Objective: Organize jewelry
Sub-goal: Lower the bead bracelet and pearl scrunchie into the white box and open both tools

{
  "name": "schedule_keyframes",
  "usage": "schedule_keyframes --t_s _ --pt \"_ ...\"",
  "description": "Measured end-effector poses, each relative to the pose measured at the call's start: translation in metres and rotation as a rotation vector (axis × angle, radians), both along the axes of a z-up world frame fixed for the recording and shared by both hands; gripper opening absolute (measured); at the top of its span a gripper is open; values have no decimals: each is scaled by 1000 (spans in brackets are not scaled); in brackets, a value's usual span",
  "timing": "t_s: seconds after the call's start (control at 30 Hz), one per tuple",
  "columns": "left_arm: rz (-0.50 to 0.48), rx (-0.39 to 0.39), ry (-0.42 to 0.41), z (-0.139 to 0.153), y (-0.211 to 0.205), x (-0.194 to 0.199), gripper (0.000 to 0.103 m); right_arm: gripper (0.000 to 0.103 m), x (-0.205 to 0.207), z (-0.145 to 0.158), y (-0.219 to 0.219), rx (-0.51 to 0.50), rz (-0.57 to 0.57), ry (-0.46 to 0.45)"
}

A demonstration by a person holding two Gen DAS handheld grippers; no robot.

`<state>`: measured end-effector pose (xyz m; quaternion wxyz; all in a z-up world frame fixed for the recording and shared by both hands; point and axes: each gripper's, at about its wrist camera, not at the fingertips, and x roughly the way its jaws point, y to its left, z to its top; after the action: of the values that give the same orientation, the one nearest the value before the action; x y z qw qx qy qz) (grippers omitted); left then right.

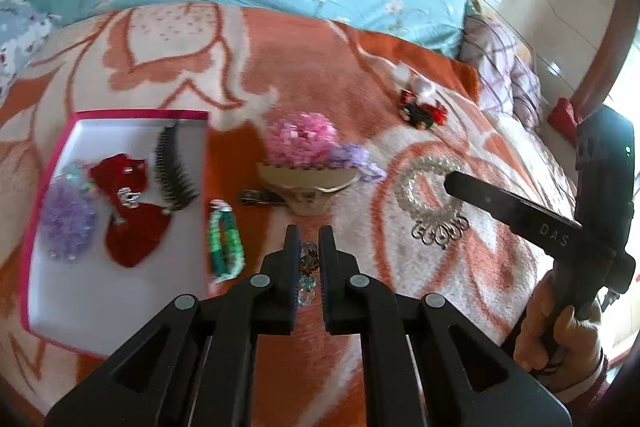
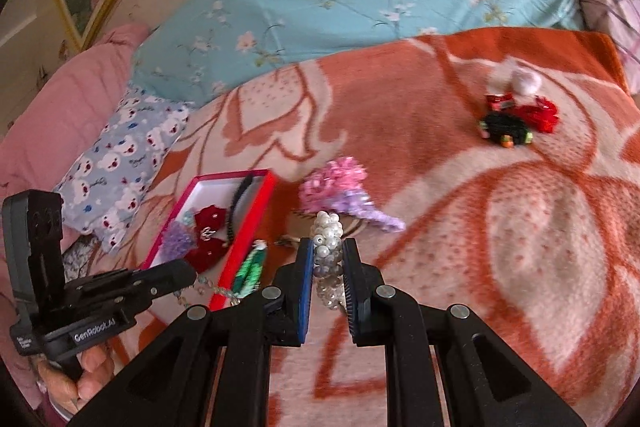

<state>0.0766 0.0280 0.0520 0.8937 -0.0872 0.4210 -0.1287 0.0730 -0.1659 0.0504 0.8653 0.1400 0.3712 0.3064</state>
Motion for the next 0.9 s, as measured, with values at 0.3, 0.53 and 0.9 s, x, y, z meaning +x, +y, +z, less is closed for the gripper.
schedule_keyframes --t_s 0.3,0.53,0.9 --pt "128 -15 -22 8 58 -14 7 14 -8 7 49 6 111 -9" --pt "216 -17 -25 7 100 -22 7 14 -15 14 101 10 214 -25" --pt "310 -18 -3 -5 150 -27 7 14 -23 4 176 8 339 -3"
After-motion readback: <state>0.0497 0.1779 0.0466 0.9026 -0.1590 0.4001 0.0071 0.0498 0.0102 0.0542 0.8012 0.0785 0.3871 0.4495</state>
